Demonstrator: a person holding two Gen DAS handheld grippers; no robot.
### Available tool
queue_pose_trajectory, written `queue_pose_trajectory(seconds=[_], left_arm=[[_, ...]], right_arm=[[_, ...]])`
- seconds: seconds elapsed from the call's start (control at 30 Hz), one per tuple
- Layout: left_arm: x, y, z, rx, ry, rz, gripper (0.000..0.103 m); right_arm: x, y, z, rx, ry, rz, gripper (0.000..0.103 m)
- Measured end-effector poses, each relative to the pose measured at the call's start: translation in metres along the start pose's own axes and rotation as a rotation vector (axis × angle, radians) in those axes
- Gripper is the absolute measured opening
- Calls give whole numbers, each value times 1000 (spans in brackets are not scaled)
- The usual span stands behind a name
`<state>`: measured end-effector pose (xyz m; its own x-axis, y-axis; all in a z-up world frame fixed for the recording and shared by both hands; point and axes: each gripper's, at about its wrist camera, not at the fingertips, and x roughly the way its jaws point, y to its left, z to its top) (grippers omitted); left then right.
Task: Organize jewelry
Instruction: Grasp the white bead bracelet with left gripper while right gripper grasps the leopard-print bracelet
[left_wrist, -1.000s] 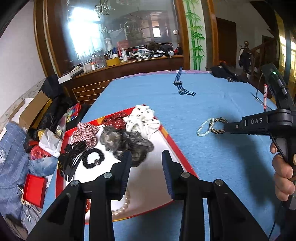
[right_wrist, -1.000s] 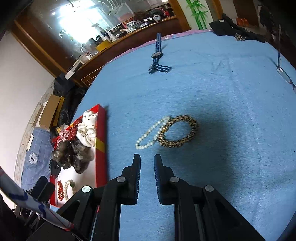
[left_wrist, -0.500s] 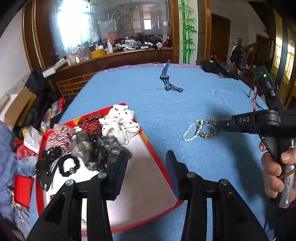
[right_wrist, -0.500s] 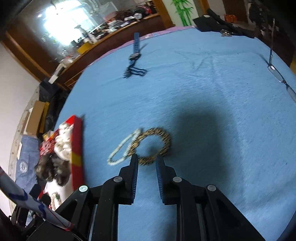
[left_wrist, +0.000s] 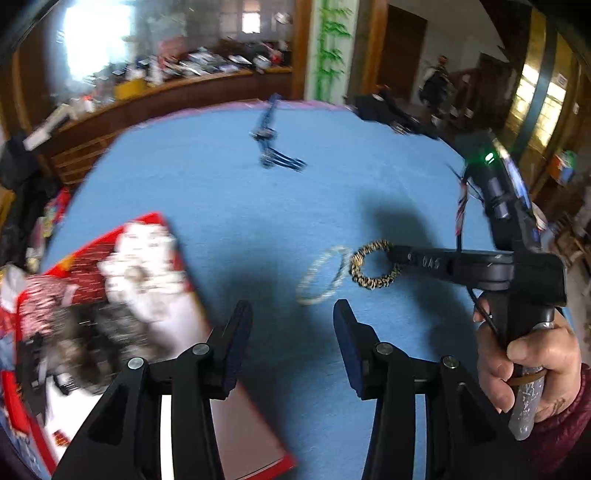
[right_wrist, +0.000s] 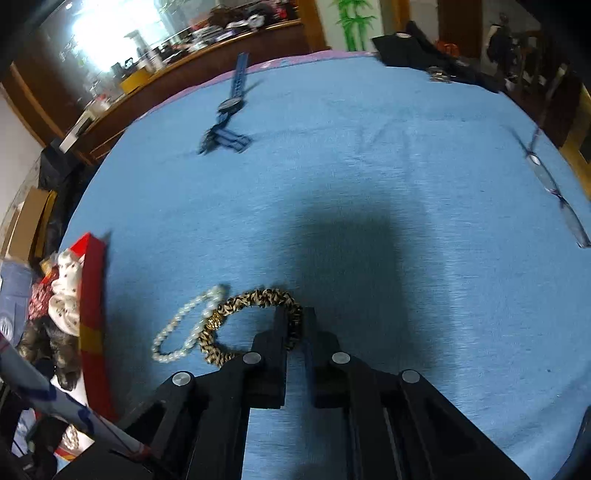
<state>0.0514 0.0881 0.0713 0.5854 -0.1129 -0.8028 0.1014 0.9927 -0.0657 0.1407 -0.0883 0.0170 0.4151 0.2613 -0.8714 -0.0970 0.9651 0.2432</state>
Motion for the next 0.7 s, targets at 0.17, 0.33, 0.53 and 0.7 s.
queue_pose_trajectory(seconds=[0.17, 0.33, 0.53, 0.7], left_arm=[[32, -24, 11, 38, 65, -54, 44], [68, -49, 19, 89, 117, -25, 36], [93, -61, 23, 116, 139, 48, 12], [91, -53, 25, 39, 131, 26, 4]], right_arm=[[-32, -33, 3, 80, -86, 5, 7], [-46, -52, 1, 134, -108, 62, 7], [-51, -44, 1, 121, -118, 109, 8], [-59, -41, 0, 115, -142, 126, 8]])
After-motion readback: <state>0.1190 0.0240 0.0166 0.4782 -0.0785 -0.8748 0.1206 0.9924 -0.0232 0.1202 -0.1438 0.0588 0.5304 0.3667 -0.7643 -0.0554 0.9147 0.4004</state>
